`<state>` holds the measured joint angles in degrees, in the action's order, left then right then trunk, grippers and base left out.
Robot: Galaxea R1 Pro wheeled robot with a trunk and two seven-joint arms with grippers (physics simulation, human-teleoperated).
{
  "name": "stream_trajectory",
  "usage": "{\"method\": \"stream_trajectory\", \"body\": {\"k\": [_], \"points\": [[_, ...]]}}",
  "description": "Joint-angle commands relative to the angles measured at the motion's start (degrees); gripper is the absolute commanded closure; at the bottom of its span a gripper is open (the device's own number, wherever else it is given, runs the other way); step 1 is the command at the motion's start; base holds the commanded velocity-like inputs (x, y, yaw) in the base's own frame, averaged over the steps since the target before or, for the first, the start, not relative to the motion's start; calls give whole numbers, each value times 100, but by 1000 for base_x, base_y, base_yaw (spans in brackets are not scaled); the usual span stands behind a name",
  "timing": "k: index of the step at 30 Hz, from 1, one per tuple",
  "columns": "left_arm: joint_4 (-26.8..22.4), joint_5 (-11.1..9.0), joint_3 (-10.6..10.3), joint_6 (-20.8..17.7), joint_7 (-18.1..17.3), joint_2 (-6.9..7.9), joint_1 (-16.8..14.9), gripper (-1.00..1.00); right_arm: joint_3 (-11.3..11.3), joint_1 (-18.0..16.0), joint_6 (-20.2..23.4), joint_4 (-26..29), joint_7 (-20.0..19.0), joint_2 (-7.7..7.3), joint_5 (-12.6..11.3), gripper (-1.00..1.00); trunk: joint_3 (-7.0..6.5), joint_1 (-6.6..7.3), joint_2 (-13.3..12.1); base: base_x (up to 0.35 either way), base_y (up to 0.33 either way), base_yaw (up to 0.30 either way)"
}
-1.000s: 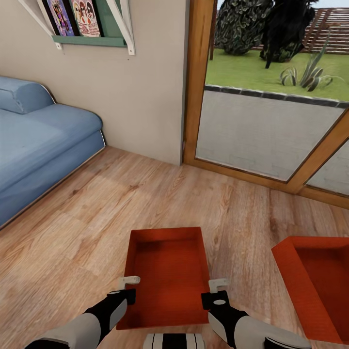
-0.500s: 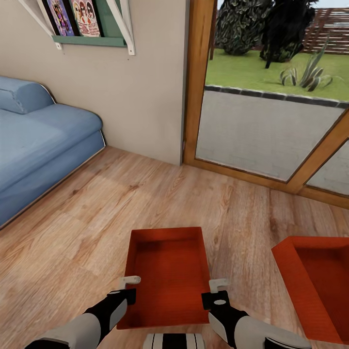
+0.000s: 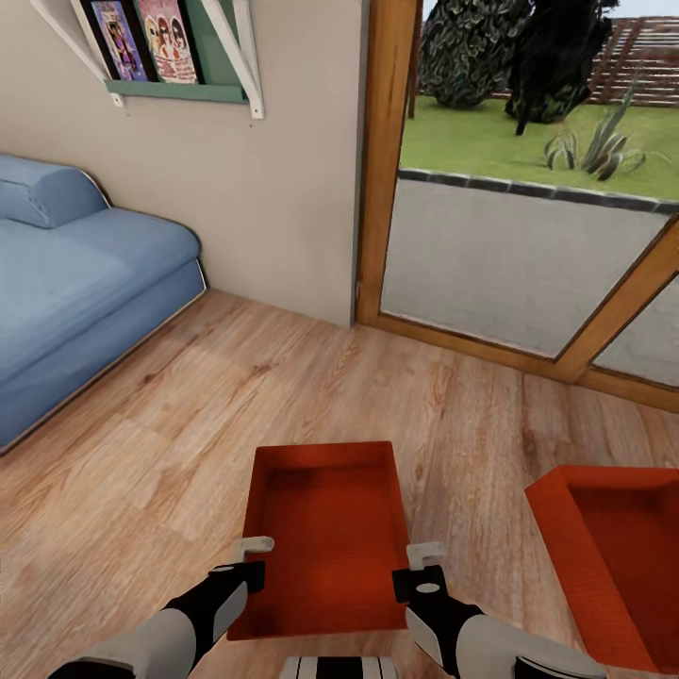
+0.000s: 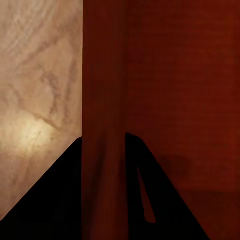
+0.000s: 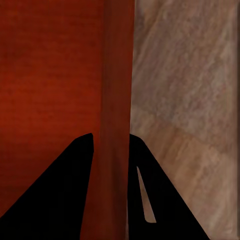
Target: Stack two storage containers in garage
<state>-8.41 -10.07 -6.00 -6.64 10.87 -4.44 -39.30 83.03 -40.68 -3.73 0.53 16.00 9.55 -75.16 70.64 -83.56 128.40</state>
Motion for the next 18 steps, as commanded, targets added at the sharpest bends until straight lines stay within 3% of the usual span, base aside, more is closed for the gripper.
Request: {"method": "stream_trajectory", "body": {"k": [1,18], "points": [[-11,-13,-59,-39,64,5,2,100,3,-2,-29,-9,44,-6,-78,100,-15,23,-40,0,0,0],[-11,-13,-59,-47,64,6,2,100,3,-2,-151,-9,44,-19,-59,100,-320,397,-722,0,0,0]]}}
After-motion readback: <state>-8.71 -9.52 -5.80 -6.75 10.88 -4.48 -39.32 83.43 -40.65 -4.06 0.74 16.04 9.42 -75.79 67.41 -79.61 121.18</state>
